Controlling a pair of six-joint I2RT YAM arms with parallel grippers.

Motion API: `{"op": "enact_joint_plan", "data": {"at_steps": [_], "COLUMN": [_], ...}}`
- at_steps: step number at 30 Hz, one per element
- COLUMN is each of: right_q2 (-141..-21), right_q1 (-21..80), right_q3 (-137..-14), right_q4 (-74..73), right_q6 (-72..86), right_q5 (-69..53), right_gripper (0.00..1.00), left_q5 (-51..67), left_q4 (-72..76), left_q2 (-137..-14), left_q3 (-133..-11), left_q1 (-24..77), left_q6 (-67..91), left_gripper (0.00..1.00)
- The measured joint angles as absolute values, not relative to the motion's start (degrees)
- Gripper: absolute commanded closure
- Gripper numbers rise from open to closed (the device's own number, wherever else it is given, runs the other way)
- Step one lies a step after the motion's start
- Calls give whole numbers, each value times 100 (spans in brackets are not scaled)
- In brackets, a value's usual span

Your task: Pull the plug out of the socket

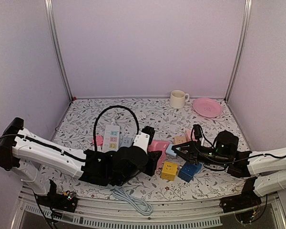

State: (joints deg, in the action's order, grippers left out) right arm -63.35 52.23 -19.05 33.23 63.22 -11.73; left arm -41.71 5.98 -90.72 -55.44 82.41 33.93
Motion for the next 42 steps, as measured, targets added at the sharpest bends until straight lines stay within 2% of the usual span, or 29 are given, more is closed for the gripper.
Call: {"op": "enact_joint_plan", "data": {"at_steps": [8, 19, 31, 37, 42], "right_q2": [-6355, -6396, -6383, -6302, -6200], "right_q1": [5144, 5098, 5153, 5059, 5022], "right_q3": [-1905, -1905, -1911, -1898, -1885], "right_q4": [3242, 3092, 3288, 3258, 3208], "right_q6": [6407, 6451, 6270, 5977, 5885], "right_q5": [-1173, -1118, -1398, -1343, -1332], "right_gripper": [96, 96, 96, 96, 96], "left_q5": [-4274, -4388, -3555, -4482, -4659], "left_q4": [-200, -554, 799, -268, -696], "left_q2": [-9419, -9708, -8665, -8731, -8925], "left_q3": [-6139, -6434, -5030, -4737, -4746], "left_q1": [8213, 8213, 7961, 7282, 7236], "left_q6": [4023, 4351, 3756, 3642, 3667], "left_gripper": [100, 100, 100, 100, 100]}}
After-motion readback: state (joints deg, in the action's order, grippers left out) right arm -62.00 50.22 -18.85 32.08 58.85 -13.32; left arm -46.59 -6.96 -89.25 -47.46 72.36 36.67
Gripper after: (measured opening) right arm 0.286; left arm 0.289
